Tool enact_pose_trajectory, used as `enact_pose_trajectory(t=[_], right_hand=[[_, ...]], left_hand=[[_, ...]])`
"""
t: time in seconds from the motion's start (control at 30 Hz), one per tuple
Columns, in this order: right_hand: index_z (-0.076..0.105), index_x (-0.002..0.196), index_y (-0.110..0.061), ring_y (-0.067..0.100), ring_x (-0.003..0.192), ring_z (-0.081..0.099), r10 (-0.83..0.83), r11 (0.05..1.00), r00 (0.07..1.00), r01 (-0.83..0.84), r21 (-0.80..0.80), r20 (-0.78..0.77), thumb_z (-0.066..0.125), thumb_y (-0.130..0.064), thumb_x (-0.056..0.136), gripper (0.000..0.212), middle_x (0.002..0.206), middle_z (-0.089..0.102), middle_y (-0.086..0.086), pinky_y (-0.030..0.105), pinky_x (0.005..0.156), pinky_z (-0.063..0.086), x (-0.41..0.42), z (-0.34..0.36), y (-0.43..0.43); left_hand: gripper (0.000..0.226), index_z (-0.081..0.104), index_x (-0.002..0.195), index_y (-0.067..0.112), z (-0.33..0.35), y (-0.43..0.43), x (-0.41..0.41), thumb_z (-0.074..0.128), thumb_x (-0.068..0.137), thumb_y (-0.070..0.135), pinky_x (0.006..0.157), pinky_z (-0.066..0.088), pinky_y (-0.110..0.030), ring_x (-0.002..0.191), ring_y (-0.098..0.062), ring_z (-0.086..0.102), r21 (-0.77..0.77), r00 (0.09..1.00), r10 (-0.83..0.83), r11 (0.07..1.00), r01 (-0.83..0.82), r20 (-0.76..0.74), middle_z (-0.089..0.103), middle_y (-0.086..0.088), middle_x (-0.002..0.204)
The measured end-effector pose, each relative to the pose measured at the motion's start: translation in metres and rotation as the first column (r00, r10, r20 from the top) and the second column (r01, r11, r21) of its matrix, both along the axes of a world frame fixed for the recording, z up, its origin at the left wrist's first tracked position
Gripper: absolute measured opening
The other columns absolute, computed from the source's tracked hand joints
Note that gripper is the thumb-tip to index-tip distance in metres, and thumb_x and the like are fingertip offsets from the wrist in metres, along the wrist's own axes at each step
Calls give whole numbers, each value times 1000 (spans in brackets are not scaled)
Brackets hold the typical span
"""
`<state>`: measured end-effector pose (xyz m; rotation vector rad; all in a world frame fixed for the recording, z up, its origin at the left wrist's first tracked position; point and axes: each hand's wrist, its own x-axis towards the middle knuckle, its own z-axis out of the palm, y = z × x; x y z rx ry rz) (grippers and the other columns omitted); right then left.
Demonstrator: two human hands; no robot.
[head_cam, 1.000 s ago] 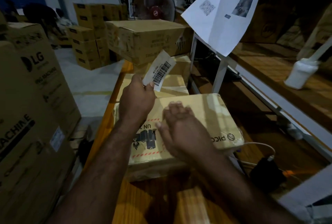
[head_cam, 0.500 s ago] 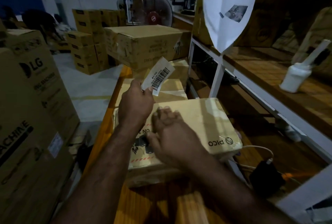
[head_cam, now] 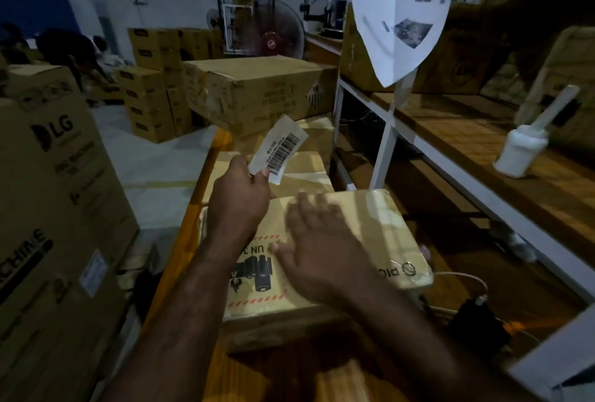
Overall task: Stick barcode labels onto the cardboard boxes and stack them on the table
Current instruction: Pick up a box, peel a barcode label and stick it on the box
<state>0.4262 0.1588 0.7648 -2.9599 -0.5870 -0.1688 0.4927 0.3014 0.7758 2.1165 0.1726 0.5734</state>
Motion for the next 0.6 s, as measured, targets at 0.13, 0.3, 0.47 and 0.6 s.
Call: enact_pose_trajectory(t=[0.13,0.3,0.47,0.6], right_hand=[[15,156,-19,19,152,-2,240,970,970,-239,41,-28,31,-47,102,63,165,6,4,39,122,-5,-25,1,19],[50,135,-38,6,140,29,-34,978,999,28,207,25,44,-59,93,46,150,41,-16,43,120,14,-26,5,-35],[28,148,-43,35,145,16,-460,804,850,522,284,-259,33,-94,65,98,162,17,2,53,112,24,-1,-1,-66],[25,151,-38,40,140,24,-468,781,844,534,324,-263,50,-80,77,88,159,20,8,48,108,30,6,8,-67]], left_hand=[[15,50,105,25,1,3,-5,49,97,37,75,56,-40,82,-17,71,-21,999,-27,999,28,32,74,4,83],[18,50,107,29,1,16,-19,49,95,42,76,55,-43,87,-21,68,44,999,42,998,-44,34,73,3,93],[13,50,104,29,-17,39,-40,54,95,37,70,58,-43,81,-21,69,-123,996,65,990,-71,-54,69,0,95],[10,51,103,26,-15,36,-46,57,96,29,73,60,-50,82,-20,72,-363,997,75,929,-72,-6,71,-2,101]])
